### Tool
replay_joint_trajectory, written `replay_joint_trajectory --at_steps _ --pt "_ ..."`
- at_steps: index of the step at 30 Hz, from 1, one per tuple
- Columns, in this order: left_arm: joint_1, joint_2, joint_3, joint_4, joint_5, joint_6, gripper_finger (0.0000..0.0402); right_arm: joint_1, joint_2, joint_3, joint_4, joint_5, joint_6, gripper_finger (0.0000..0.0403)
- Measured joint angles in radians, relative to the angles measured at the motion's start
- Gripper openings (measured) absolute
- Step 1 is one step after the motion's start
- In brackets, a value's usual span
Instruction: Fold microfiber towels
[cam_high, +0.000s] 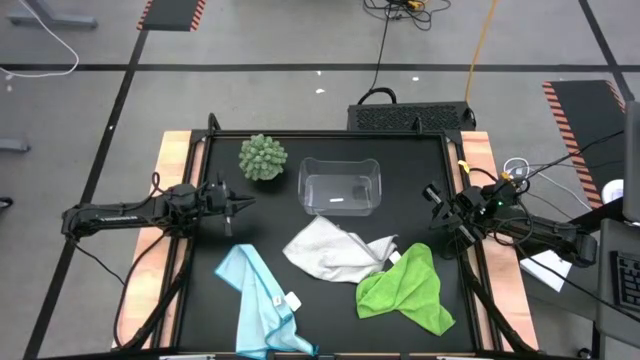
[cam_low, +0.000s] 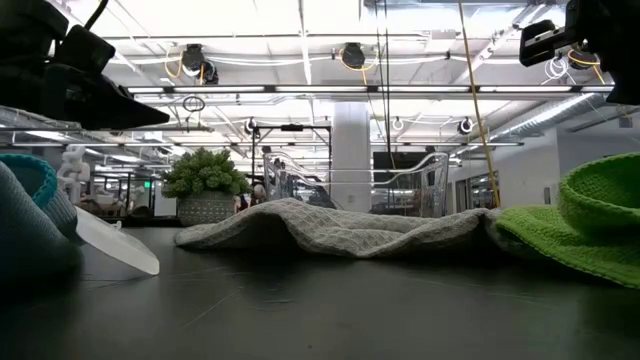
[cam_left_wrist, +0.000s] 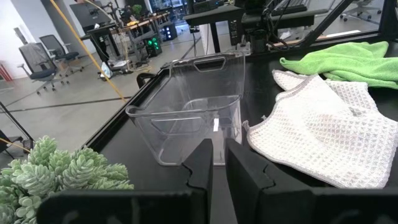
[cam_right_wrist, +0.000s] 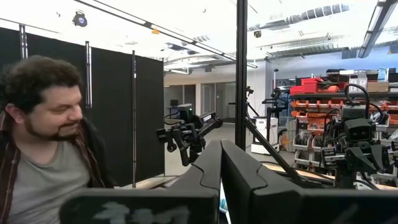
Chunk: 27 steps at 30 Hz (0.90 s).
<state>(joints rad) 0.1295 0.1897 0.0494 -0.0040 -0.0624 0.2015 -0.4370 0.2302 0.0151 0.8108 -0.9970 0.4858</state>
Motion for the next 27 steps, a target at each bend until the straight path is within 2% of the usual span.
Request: replay_joint_trajectory --at_steps 27 --pt "0.0 0.0 0.0 0.018 0.0 -0.001 0.0047 0.0 0.0 0.0 0.0 0.0 0.0 0.0"
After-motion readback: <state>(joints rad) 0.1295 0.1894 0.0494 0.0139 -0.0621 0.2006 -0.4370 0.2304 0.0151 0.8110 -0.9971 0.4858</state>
